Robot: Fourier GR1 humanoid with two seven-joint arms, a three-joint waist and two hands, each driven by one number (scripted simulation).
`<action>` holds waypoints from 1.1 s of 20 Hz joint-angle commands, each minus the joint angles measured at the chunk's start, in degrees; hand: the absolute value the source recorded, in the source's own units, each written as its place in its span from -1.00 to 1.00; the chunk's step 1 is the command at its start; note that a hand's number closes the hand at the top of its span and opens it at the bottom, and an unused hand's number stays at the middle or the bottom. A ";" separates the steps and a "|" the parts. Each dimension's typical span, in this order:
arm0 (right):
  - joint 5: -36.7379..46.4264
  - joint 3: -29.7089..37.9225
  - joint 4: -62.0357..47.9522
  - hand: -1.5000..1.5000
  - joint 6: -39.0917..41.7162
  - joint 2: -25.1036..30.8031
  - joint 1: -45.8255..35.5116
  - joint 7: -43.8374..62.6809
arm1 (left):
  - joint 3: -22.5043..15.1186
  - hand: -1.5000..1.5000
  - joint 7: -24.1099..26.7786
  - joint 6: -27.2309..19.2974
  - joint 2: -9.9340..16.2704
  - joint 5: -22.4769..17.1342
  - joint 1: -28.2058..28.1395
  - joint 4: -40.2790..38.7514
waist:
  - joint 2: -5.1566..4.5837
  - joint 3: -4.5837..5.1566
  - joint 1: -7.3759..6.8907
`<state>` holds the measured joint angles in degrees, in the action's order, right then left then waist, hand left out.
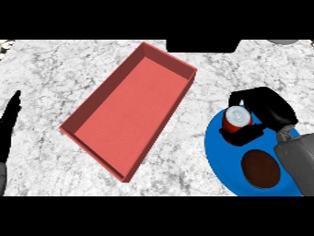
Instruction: Pick the can from the plate and place it in the cardboard box
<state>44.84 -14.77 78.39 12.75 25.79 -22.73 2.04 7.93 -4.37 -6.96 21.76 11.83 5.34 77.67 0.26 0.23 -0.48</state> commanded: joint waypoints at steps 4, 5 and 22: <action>3.77 4.11 4.19 1.00 -5.94 0.66 -1.88 -1.35 | 0.51 0.00 -1.18 0.48 0.13 0.89 2.23 -0.50 | -0.22 -0.23 0.61; 2.93 5.52 5.99 1.00 -7.15 0.35 -2.34 -0.78 | 0.04 0.00 -0.27 -0.27 -0.87 1.00 -2.05 2.61 | -0.09 -0.25 0.34; -5.16 4.76 6.71 1.00 -0.21 -18.18 -21.81 6.74 | 1.78 0.00 0.88 1.50 -1.06 0.83 3.96 -4.11 | -0.47 -0.19 -0.27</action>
<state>40.48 -10.18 91.06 13.42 13.50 -39.17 6.26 9.21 -3.89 -6.17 20.69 13.08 7.17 75.89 0.01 0.04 -0.49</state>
